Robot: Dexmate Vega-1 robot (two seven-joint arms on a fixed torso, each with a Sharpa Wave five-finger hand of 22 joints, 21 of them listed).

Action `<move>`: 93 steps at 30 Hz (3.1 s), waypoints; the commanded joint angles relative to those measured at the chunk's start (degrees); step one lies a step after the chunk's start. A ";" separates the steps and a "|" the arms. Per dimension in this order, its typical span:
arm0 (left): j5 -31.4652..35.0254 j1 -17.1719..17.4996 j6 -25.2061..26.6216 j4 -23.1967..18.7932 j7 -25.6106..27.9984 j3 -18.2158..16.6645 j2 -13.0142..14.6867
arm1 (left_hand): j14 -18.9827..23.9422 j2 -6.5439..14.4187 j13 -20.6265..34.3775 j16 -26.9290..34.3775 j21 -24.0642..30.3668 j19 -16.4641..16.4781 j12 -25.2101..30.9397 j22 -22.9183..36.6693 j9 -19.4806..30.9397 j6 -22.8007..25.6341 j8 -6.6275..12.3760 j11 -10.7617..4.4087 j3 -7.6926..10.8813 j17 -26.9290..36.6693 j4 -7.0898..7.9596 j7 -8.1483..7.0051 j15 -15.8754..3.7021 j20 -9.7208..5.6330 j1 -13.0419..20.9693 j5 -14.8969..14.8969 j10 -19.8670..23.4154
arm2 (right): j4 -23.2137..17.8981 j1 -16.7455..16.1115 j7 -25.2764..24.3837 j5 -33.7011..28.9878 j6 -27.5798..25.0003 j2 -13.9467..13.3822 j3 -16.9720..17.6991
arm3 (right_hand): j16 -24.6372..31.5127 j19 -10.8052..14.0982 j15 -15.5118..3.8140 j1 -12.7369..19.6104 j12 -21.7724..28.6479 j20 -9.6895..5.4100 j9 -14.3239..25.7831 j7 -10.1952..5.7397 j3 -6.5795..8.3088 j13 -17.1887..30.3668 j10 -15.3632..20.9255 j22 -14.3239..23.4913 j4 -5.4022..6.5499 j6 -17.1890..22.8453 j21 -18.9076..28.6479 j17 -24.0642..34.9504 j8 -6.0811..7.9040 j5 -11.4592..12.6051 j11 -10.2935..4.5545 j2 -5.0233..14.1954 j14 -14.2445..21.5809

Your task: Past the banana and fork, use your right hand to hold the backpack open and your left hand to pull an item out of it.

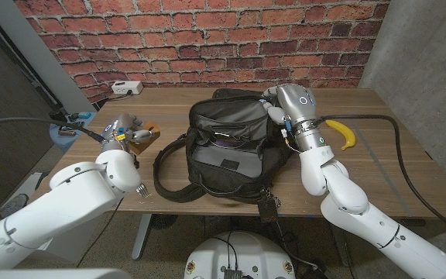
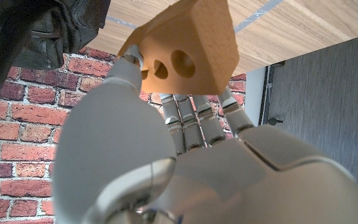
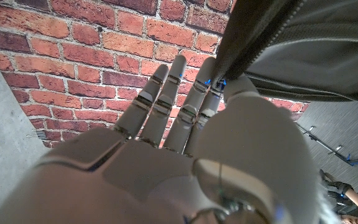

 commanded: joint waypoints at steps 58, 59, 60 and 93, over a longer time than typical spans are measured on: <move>18.28 -8.37 -2.28 9.42 -8.11 9.49 -8.60 | -0.27 2.89 -0.15 -1.34 0.77 -0.91 -1.46 -0.19 -1.33 -0.90 1.01 -1.31 -0.23 0.81 0.32 -0.50 -0.16 -0.18 1.67 0.71 0.79 | -15.62 -8.25 18.90 24.62 -7.44 -9.52 11.82 | -3.43 -4.25 -5.91 -4.97 -4.80 -0.54 0.28 2.00 -2.56 0.79 -10.00 0.14 1.47 -9.13 -0.84 -0.26 -4.52 0.57 2.77 -1.10 -7.55; 18.46 -8.32 -2.48 9.52 -8.13 9.56 -8.63 | -0.15 2.89 -0.10 -1.37 0.81 -0.87 -1.40 -0.20 -1.37 -0.79 1.07 -1.44 -0.21 0.78 0.30 -0.61 -0.23 -0.23 1.67 0.72 0.90 | -15.71 -8.24 19.08 25.10 -7.61 -9.76 11.99 | -3.40 -4.28 -5.92 -5.02 -4.88 -0.52 0.27 2.11 -2.59 0.81 -10.19 0.14 1.47 -9.30 -0.83 -0.23 -4.62 0.58 2.80 -1.10 -7.64; 18.52 -8.31 -2.51 9.59 -8.18 9.54 -8.82 | -0.20 2.91 -0.14 -1.38 0.83 -0.84 -1.41 -0.20 -1.40 -0.75 1.10 -1.44 -0.20 0.80 0.28 -0.59 -0.26 -0.23 1.68 0.73 0.99 | -15.81 -8.22 19.43 25.68 -7.65 -10.17 12.20 | -3.34 -4.31 -5.92 -5.08 -4.93 -0.52 0.26 2.08 -2.62 0.83 -10.30 0.14 1.47 -9.42 -0.81 -0.18 -4.69 0.59 2.72 -1.12 -7.72; 21.76 -7.29 -5.29 11.93 -8.15 8.98 -11.94 | -0.10 2.48 -0.03 -2.21 1.24 -0.94 -1.68 -0.34 -2.21 -0.68 1.60 -1.58 -0.35 0.64 0.21 -0.77 -0.40 -0.44 1.06 0.68 1.07 | -20.30 -8.28 25.34 48.58 -12.40 -20.60 19.53 | -4.12 -8.97 -3.25 -6.80 -8.13 0.42 0.23 3.74 -3.05 0.90 -16.98 0.14 1.37 -15.54 -1.28 -1.37 -7.80 0.79 5.41 -1.28 -14.46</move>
